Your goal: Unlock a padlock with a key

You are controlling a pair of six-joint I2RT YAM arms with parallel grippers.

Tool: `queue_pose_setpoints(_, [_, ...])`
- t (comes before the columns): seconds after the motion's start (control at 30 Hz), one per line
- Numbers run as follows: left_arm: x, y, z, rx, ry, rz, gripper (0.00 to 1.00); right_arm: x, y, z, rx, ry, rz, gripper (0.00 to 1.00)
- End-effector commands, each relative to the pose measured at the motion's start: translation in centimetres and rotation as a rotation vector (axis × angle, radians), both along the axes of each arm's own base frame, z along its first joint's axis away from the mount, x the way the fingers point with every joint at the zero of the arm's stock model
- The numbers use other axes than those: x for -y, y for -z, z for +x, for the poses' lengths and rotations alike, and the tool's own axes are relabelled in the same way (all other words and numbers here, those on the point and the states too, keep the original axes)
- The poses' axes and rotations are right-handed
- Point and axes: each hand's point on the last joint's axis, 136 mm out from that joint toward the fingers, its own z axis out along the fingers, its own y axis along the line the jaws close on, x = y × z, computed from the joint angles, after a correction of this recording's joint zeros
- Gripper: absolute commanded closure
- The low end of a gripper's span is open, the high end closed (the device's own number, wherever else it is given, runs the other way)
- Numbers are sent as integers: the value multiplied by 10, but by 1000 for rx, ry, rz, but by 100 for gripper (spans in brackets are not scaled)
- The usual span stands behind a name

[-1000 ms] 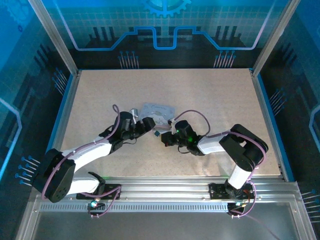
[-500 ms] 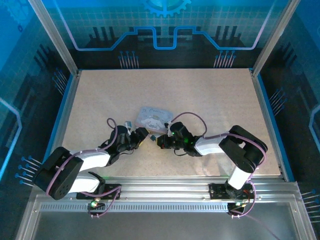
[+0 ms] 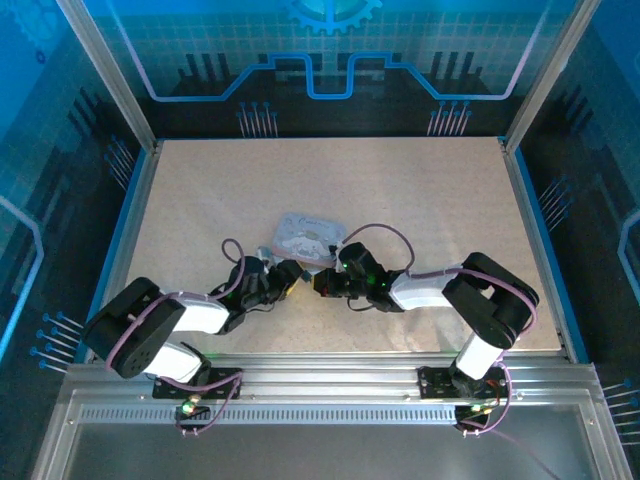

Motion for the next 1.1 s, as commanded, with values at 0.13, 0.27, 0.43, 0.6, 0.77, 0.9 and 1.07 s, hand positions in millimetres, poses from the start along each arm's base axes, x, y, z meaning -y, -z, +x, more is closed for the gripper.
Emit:
queue_pose_setpoints(0.13, [12,2,4,35,-6,-67,59,-13,-20,-4,7,-16,41,100])
queue_pose_setpoints(0.27, [17,6,4,37,-9,-93,64,-14,-21,-3,6,-11,46,100])
queue_pose_setpoints(0.43, [14,12,3,34,-33,-94,71,-13,-23,-3,9,-3,45,100])
queue_pose_setpoints(0.6, [14,11,4,35,-32,-82,73,-11,-20,-3,6,3,34,100])
queue_pose_setpoints(0.77, [13,8,4,39,-36,-77,81,-9,-21,-3,11,7,33,100])
queue_pose_setpoints(0.9, [12,5,4,44,-37,-73,90,-8,-24,-4,21,0,27,96])
queue_pose_setpoints(1.07, [11,1,4,48,-40,-64,96,-3,-25,-5,32,4,24,82])
